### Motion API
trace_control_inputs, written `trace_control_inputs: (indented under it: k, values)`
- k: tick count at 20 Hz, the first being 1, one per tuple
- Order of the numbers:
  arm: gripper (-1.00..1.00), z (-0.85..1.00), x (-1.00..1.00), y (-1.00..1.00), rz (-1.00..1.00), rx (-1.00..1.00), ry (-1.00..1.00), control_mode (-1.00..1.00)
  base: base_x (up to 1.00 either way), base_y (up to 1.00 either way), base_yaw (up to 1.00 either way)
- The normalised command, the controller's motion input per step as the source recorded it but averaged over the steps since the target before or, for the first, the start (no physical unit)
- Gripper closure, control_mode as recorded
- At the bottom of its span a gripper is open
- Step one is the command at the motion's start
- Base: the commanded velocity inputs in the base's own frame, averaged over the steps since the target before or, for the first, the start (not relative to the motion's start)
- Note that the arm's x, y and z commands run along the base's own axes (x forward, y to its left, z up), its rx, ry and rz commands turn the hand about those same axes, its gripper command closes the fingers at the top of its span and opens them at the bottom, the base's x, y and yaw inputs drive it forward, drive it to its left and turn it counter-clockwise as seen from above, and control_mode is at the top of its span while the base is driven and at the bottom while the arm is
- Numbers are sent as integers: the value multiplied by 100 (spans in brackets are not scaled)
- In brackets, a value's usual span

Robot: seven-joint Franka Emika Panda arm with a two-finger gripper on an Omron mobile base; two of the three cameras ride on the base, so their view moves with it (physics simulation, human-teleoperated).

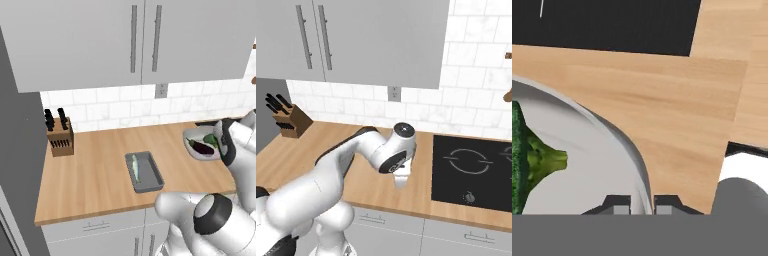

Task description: Take the meat container that has the fish and place it on the second highest rack of the freezer. Then take the vegetable container that has the broccoli and eggplant and place it on the highest rack of the freezer.

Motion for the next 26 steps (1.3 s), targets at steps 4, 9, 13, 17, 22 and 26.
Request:
trace_control_inputs:
  k: [4,9,13,17,22,26]
  values:
    - [100,100,-61,80,-6,-9,-33,-100,0,0,0]
    - [100,99,-51,83,-1,-1,-15,-100,0,0,0]
    - [100,30,-43,73,2,-8,-4,100,-21,25,4]
    - [100,0,0,0,0,0,0,100,-93,100,21]
    - [100,0,0,0,0,0,0,100,-88,100,44]
    - [100,0,0,0,0,0,0,100,-34,100,53]
